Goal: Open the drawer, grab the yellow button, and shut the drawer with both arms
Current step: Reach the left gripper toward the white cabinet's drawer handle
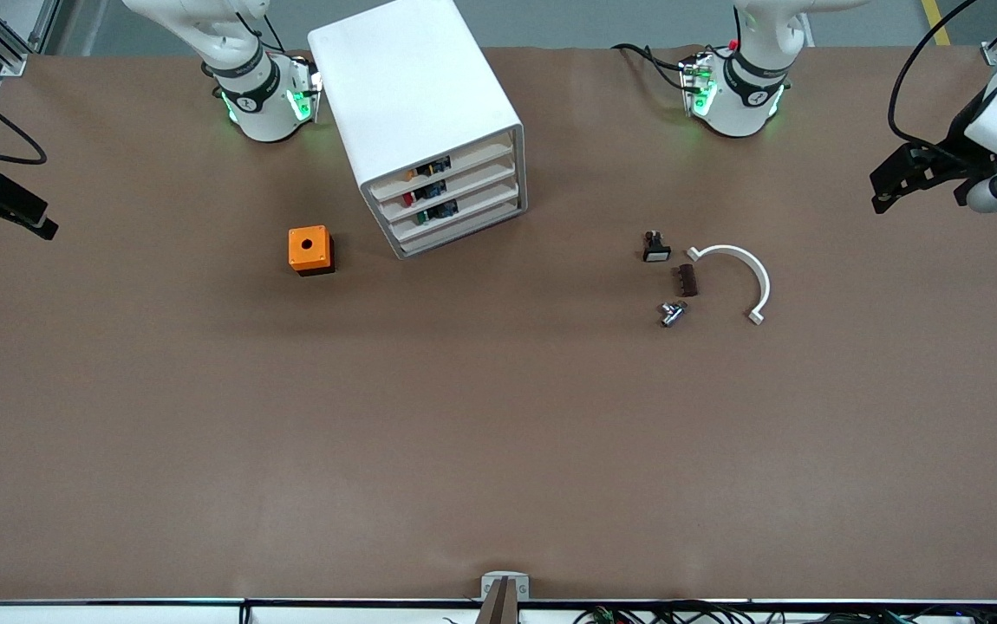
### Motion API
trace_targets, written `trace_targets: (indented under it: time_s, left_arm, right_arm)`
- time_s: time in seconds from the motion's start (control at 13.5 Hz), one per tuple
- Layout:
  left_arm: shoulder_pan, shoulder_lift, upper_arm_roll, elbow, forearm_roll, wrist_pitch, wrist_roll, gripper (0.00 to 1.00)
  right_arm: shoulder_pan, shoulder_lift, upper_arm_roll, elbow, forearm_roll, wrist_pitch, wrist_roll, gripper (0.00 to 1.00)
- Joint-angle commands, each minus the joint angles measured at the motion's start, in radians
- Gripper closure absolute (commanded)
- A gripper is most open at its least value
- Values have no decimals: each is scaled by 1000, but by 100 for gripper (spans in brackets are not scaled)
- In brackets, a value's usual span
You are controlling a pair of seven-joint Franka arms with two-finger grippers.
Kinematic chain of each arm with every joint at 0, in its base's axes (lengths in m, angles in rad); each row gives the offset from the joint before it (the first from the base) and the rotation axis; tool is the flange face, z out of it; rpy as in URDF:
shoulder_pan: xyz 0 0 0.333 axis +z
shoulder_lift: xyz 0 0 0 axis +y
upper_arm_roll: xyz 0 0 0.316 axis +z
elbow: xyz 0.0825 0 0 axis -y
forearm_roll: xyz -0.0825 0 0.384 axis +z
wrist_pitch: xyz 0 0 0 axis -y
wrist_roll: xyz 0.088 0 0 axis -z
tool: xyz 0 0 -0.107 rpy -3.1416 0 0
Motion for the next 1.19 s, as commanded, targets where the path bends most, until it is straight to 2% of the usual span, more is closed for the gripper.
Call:
trace_targets:
  time_s: [0.0,0.22,0.67,0.89,1.11]
  left_arm:
    - [11,-7,-2,12,-20,-13,29,0]
    - [13,-3,1,18,-91,-15,26,0]
    - [-7,126,-13,51,-89,0,-16,0]
    - [-13,220,-53,71,-111,56,-202,0]
    - [-24,397,-97,173,-117,56,-458,0]
  right_arm:
    - [-12,-32,9,-27,-11,-2,-16,0]
    - [-30,-41,-15,-26,3,4,-31,0]
    - [-26,-64,-9,-19,2,-16,-40,0]
    - [-26,-60,-9,-30,-1,-25,-46,0]
    - [-18,-58,-8,-30,-1,-37,-71,0]
